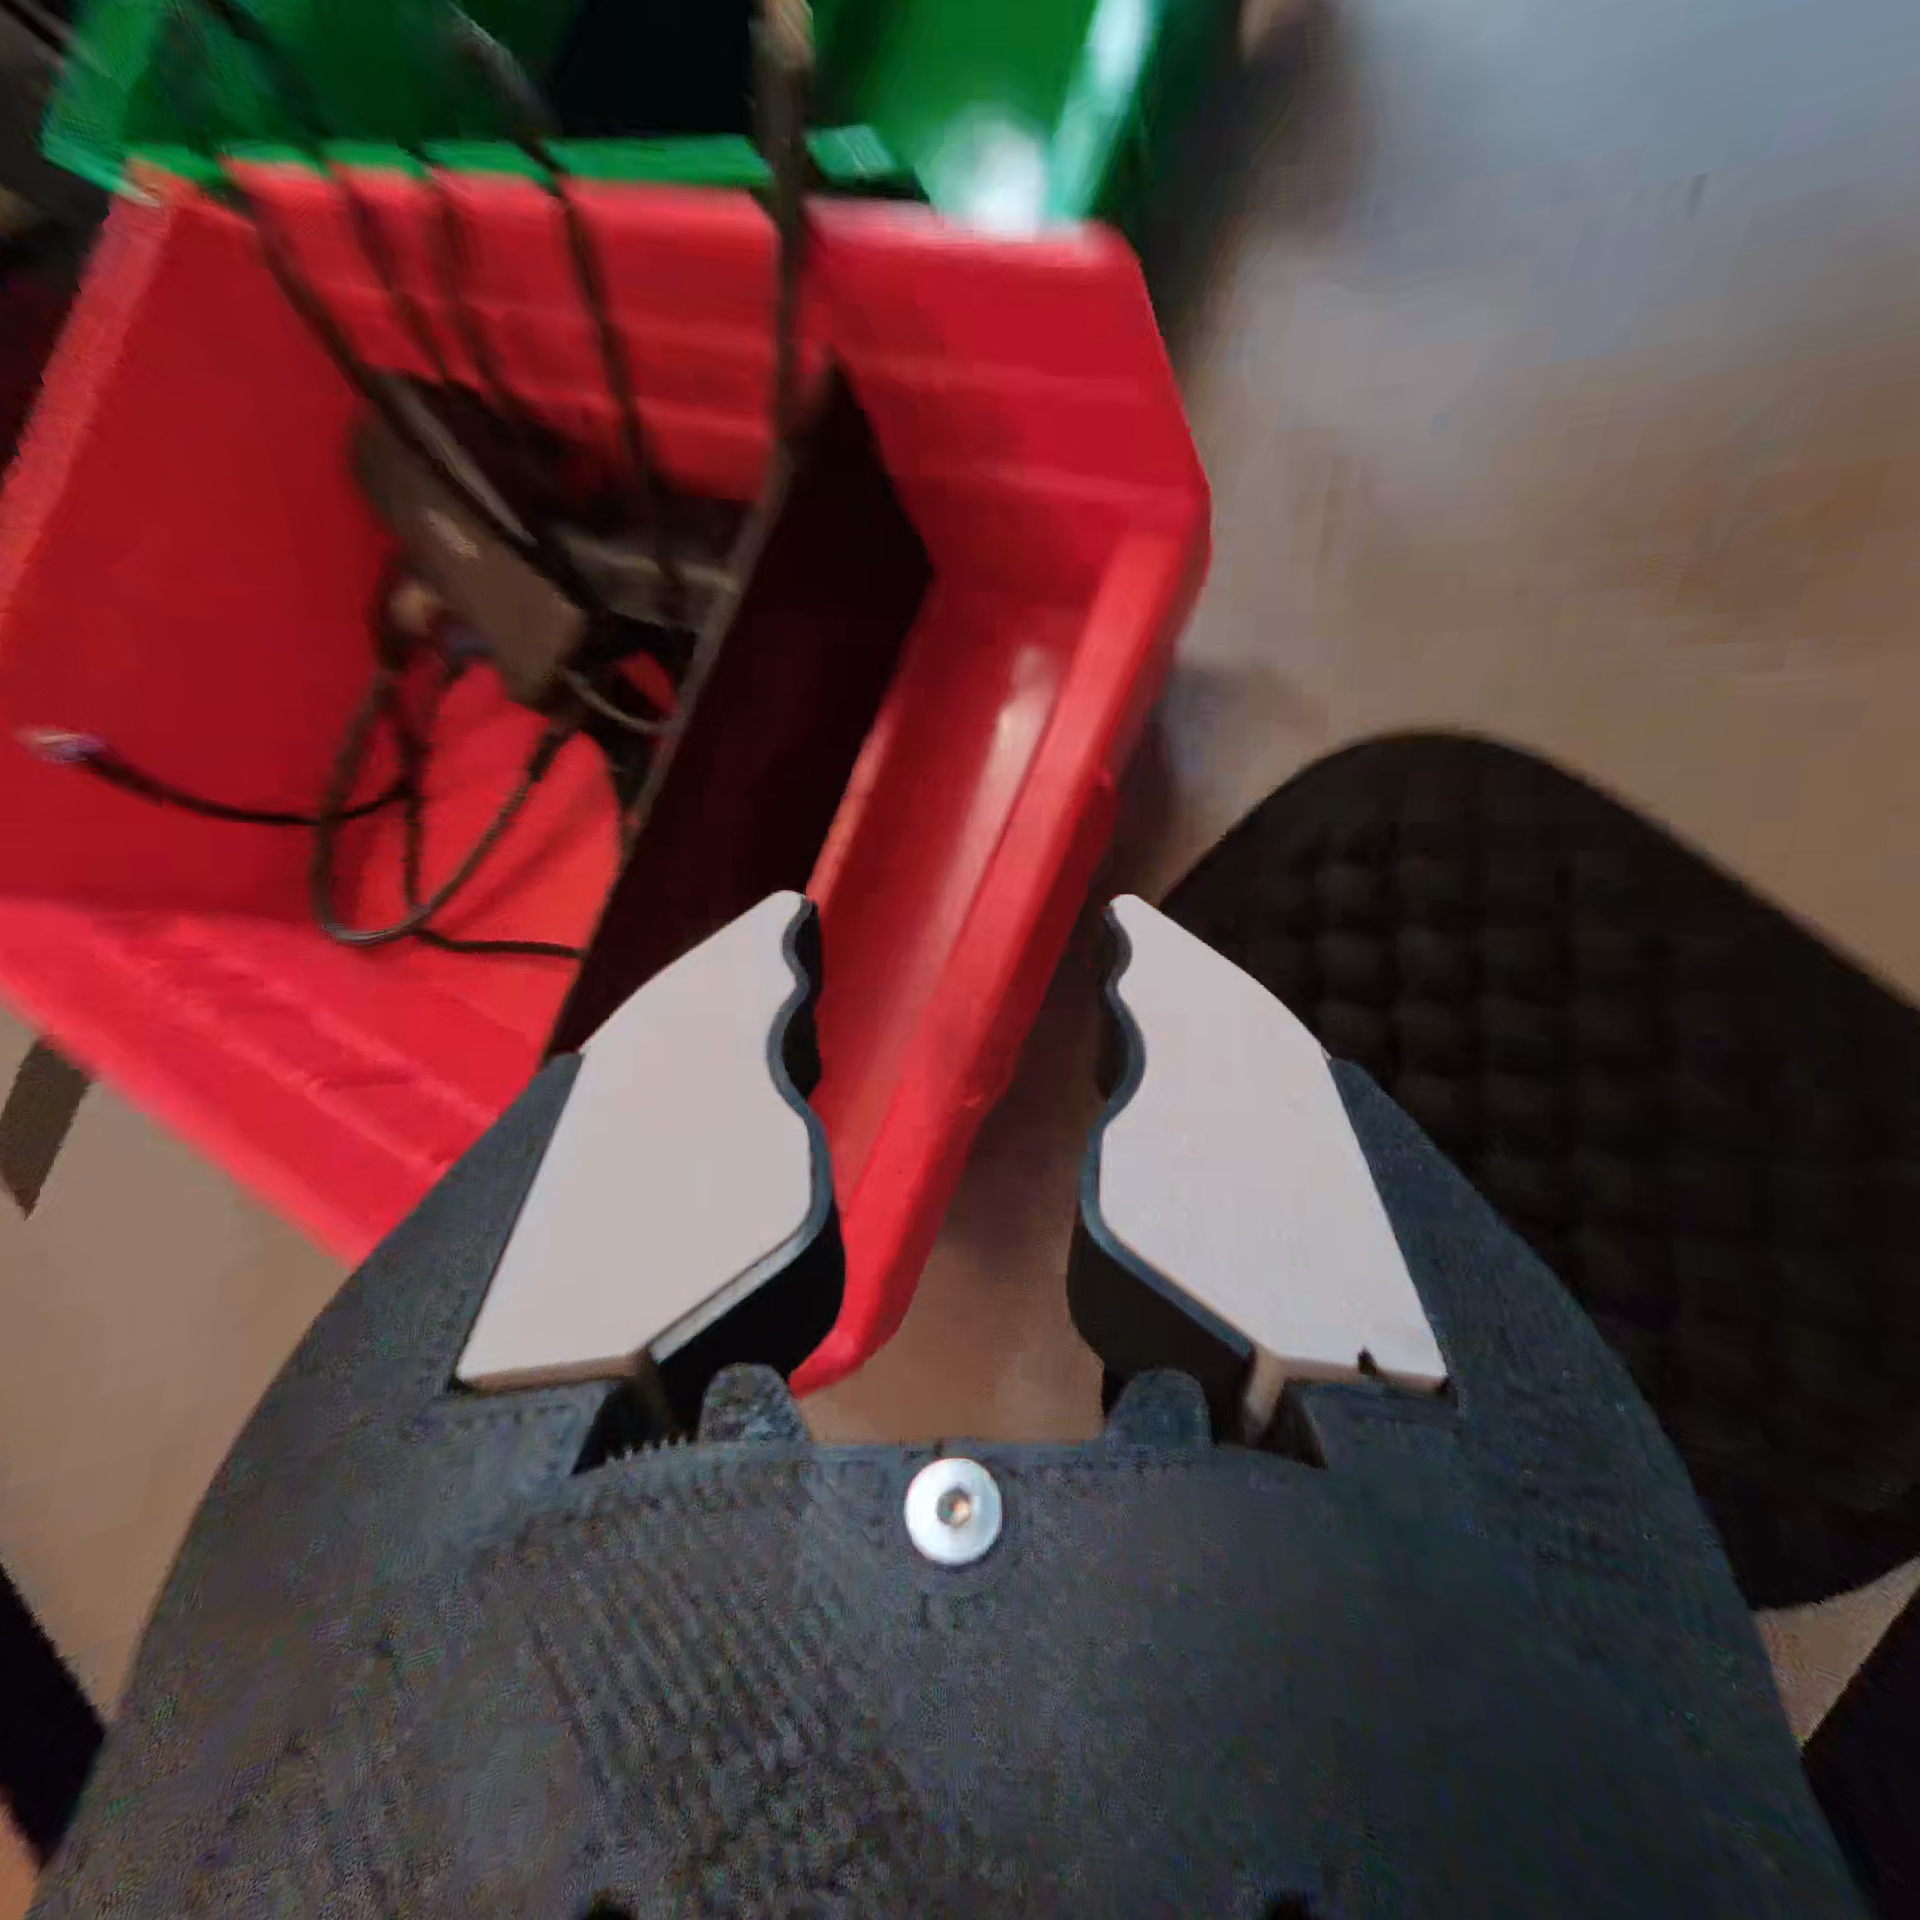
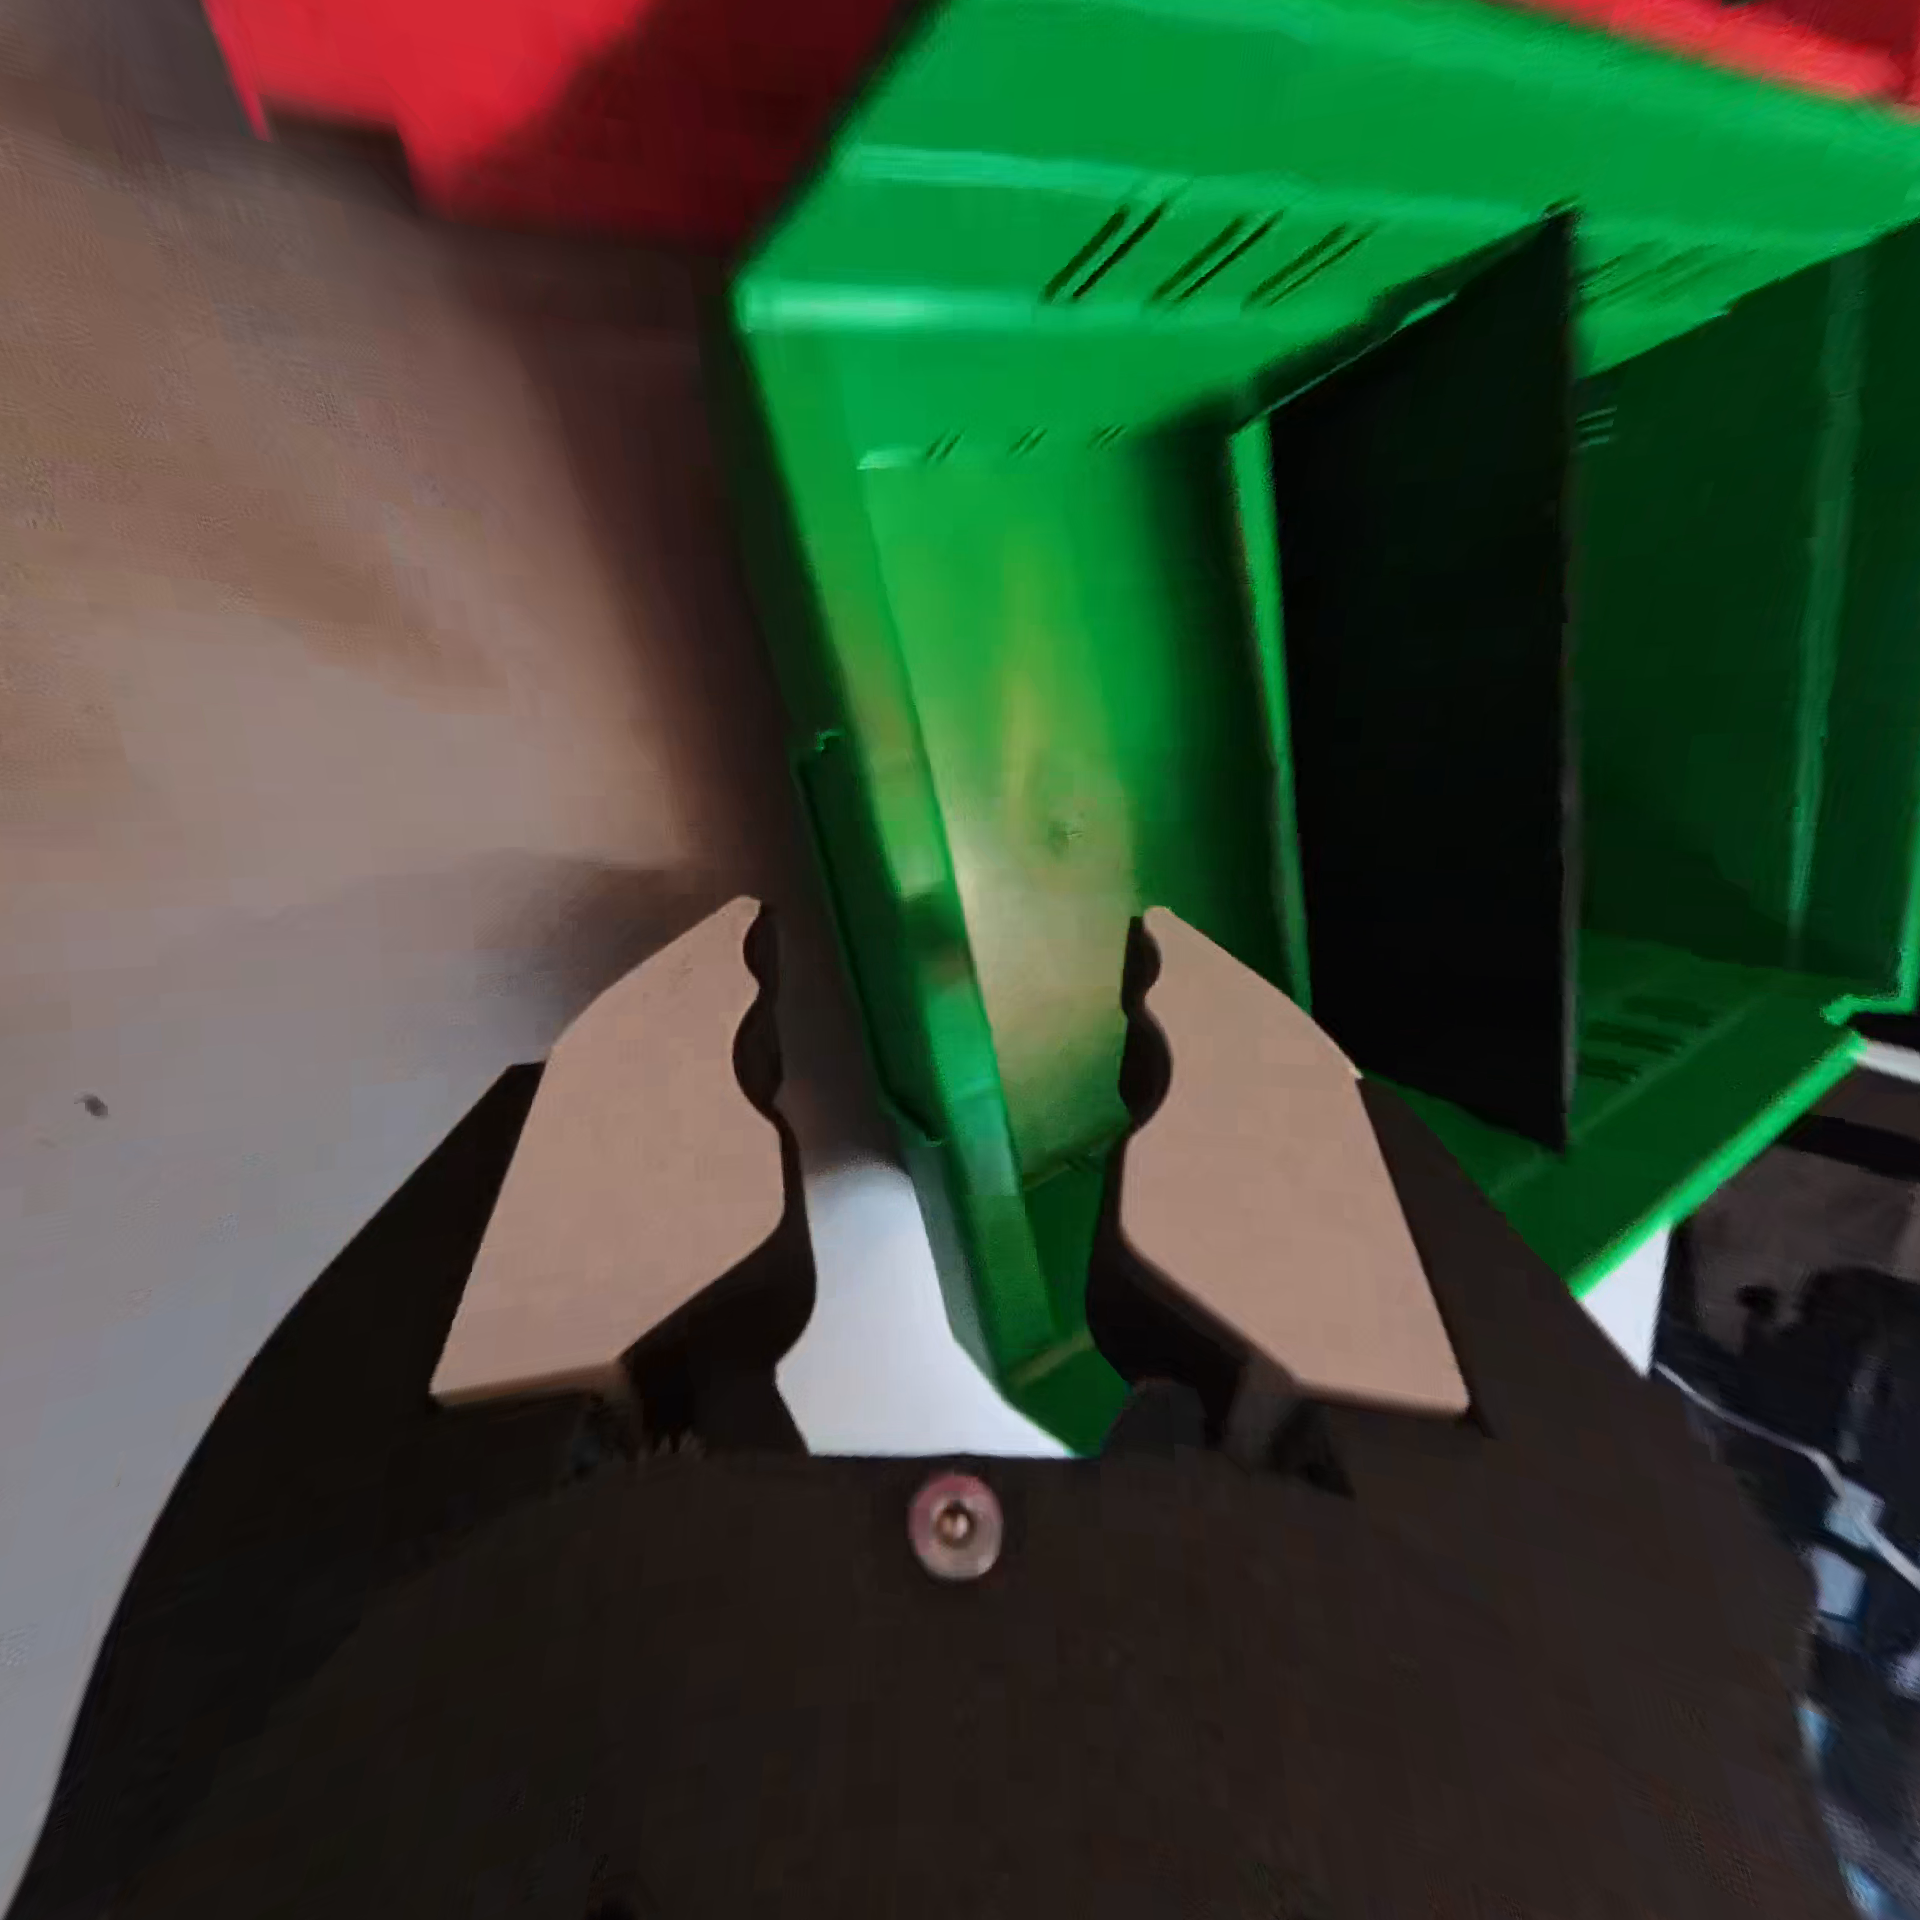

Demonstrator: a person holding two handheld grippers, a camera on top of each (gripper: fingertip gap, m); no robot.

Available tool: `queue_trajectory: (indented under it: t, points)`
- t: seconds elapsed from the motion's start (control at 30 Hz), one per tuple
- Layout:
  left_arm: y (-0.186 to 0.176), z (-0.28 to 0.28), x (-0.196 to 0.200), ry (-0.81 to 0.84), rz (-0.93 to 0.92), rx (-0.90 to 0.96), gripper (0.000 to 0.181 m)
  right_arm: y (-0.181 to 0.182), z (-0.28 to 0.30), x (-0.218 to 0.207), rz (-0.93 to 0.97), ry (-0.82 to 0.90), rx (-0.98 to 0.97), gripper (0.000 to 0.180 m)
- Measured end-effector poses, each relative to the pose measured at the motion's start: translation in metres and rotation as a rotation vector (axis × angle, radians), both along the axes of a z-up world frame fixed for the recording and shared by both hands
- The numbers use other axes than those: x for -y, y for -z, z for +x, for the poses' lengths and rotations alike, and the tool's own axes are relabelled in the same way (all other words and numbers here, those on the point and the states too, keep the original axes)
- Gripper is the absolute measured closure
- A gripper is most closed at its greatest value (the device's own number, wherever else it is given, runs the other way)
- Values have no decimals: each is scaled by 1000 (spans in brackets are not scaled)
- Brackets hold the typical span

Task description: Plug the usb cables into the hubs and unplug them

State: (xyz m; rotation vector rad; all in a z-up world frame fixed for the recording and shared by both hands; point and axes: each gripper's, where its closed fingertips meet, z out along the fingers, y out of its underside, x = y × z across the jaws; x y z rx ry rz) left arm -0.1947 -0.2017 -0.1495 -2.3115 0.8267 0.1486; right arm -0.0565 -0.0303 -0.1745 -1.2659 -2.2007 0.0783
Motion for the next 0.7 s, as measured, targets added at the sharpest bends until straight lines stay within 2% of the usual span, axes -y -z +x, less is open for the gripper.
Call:
queue_trajectory:
  t: [0.03,0.1,0.13,0.17,0.2,0.43,0.7]
  points:
    - [15,-1,-4,26,-82,-46,128,12,-1,-1,16,-19,68,116]
    - [42,-6,-9,72,-229,-105,127,33,-2,-3,32,-29,161,127]
    - [53,-6,-9,97,-301,-108,131,39,-3,-5,44,-31,171,145]
    - [61,-3,-6,127,-375,-80,138,40,-4,-6,38,-25,140,148]
    - [65,2,-4,144,-426,-43,153,40,1,-5,11,-11,140,147]
    - [62,4,-19,88,-270,-84,154,39,80,-2,6,119,110,148]
    - [61,-13,-38,16,-216,-107,153,39,161,-73,34,326,101,148]
